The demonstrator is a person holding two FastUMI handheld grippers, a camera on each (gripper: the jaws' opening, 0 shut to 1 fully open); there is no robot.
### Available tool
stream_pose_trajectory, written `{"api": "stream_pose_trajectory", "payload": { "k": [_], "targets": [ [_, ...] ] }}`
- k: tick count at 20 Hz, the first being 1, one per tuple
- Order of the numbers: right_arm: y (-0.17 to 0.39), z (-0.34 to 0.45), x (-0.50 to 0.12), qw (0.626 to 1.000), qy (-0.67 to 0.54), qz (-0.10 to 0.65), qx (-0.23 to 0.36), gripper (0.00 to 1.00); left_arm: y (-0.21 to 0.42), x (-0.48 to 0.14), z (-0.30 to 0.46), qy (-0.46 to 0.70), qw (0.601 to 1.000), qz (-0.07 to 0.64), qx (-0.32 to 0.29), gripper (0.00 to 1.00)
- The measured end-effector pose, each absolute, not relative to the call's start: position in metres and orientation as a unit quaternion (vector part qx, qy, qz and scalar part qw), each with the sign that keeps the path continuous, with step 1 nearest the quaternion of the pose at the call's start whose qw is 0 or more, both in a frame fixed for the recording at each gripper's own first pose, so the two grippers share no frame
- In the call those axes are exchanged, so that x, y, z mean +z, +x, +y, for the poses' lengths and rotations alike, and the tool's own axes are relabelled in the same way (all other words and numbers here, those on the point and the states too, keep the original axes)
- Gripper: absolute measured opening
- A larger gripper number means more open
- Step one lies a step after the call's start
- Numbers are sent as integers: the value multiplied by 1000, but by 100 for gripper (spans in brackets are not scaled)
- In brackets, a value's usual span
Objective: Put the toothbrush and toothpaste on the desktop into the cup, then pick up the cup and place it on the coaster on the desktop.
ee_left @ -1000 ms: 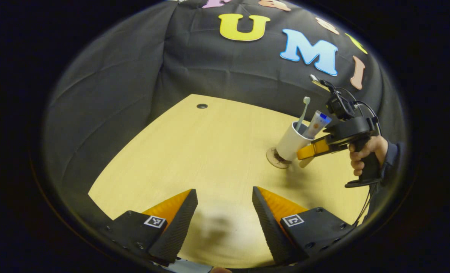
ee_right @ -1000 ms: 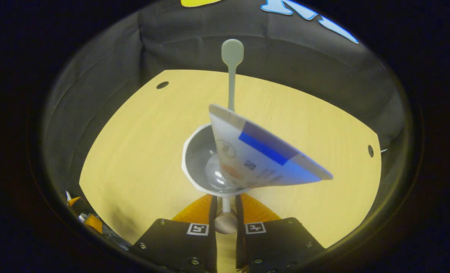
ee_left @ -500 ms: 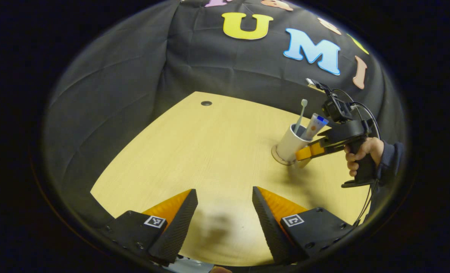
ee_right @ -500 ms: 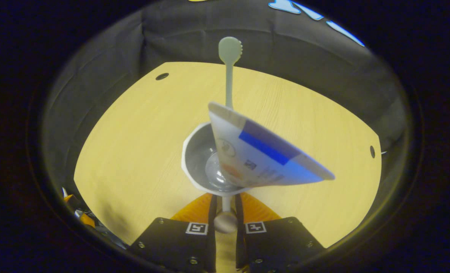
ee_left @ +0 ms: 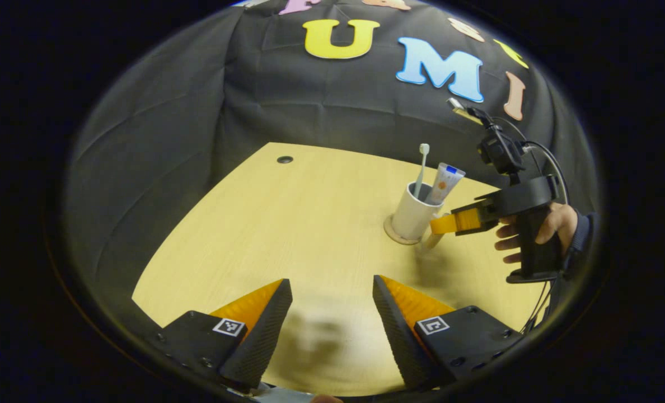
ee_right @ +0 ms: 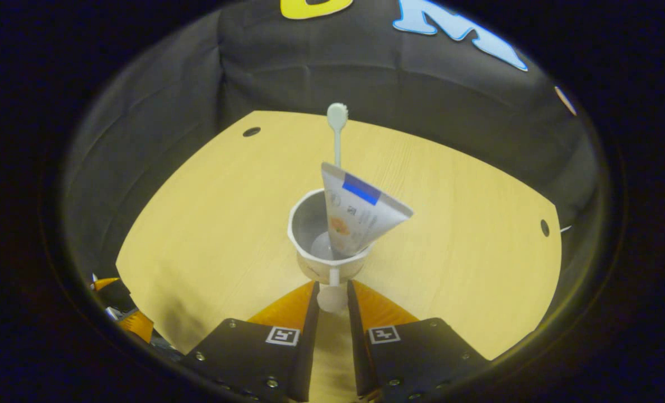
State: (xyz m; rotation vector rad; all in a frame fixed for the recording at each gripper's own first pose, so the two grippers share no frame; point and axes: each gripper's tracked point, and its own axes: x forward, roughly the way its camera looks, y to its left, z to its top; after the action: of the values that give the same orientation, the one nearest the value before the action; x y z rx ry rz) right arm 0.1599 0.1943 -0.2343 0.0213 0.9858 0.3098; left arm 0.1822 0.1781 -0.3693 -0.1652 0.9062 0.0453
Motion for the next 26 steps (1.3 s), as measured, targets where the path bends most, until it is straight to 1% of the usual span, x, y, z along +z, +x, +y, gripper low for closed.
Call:
{"api": "stream_pose_trajectory", "payload": {
  "k": [3, 7, 8, 9, 12, 13, 14, 16, 17, 19, 21, 24, 25, 26],
  "targets": [
    [154, 180, -201, 892, 37, 427, 145, 30, 193, -357, 157, -66, 901, 429, 1, 95],
    [140, 137, -164, 916, 44, 382, 110, 29, 201, -348, 134, -48, 909, 414, -22, 95],
    [135, 125, -156, 921, 52, 373, 100, 29, 205, -343, 131, -43, 913, 406, -24, 97],
    [131, 112, -145, 926, 59, 361, 89, 29, 209, -338, 126, -40, 916, 398, -25, 95],
    [119, 81, -108, 947, 75, 306, 59, 29, 218, -318, 115, -36, 928, 369, -30, 95],
    [116, 68, -99, 954, 72, 287, 43, 29, 221, -313, 110, -33, 932, 361, -33, 97],
    [111, 62, -92, 958, 73, 274, 38, 29, 223, -308, 105, -29, 935, 353, -36, 94],
    [101, 45, -73, 967, 72, 242, 22, 30, 227, -298, 96, -24, 940, 337, -39, 94],
    [93, 39, -66, 970, 67, 234, 24, 28, 228, -292, 92, -24, 943, 329, -42, 95],
    [80, 34, -57, 972, 65, 223, 26, 29, 231, -280, 80, -25, 948, 312, -46, 96],
    [71, 24, -43, 978, 70, 195, 19, 30, 236, -268, 72, -24, 955, 292, -51, 95],
    [63, 5, -29, 984, 71, 163, -13, 29, 242, -248, 63, -24, 962, 265, -53, 95],
    [61, 1, -22, 985, 77, 153, -15, 30, 242, -241, 62, -22, 965, 256, -53, 95],
    [51, 6, -9, 986, 85, 144, 4, 43, 244, -232, 58, -22, 967, 247, -55, 95]
  ]
}}
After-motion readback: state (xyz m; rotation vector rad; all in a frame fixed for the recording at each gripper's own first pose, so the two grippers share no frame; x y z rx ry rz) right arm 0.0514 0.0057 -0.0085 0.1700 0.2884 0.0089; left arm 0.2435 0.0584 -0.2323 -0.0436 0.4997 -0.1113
